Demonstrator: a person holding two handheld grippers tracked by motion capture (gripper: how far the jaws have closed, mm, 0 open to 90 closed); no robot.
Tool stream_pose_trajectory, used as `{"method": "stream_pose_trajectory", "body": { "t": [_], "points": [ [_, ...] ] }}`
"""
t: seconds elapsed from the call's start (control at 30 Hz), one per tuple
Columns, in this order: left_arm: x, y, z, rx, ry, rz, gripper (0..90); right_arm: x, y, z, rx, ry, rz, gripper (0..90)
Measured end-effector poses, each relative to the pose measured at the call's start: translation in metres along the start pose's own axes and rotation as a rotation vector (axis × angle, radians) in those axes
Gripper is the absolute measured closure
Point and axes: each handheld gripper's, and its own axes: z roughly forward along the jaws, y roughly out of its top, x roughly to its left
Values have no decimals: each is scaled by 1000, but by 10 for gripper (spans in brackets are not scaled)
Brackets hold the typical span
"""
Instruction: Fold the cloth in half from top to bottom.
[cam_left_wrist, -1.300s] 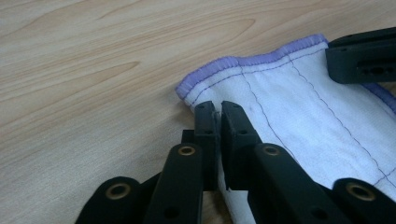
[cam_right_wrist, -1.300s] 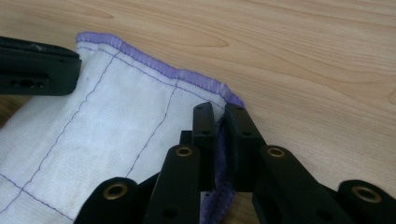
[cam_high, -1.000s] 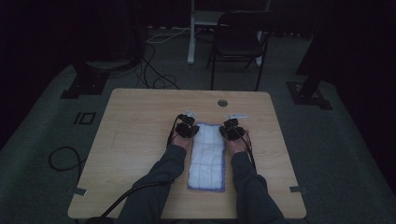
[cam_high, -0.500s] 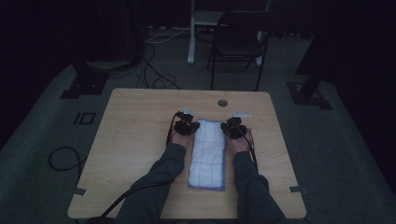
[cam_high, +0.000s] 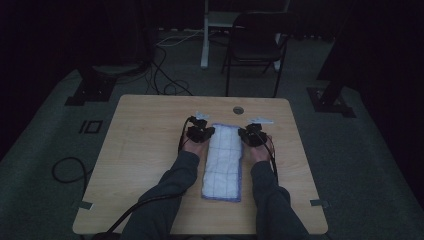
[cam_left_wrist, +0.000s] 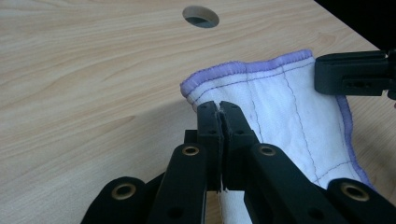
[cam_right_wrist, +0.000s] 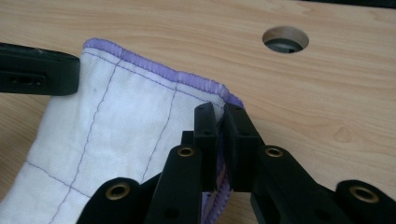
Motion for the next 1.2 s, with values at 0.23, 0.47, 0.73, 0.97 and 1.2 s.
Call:
{"method": "stream_pose_trajectory", "body": {
  "t": [0.23, 0.47, 0.73, 0.97, 1.2],
  "points": [
    [1, 6, -8, -25, -8, -4, 887, 3, 9, -9, -26, 3, -21, 853],
    [-1, 9, -13, -45, -10, -12, 887, 6, 12, -16, -43, 9, -20, 853],
    [-2, 6, -20, -59, -21, -6, 886, 9, 11, -27, -59, 33, -24, 852],
    [-3, 1, -29, -76, -36, -7, 886, 15, 6, -37, -73, 48, -43, 852],
    [-4, -2, -39, -97, -42, -6, 886, 22, 8, -48, -92, 59, -70, 852]
  ]
}}
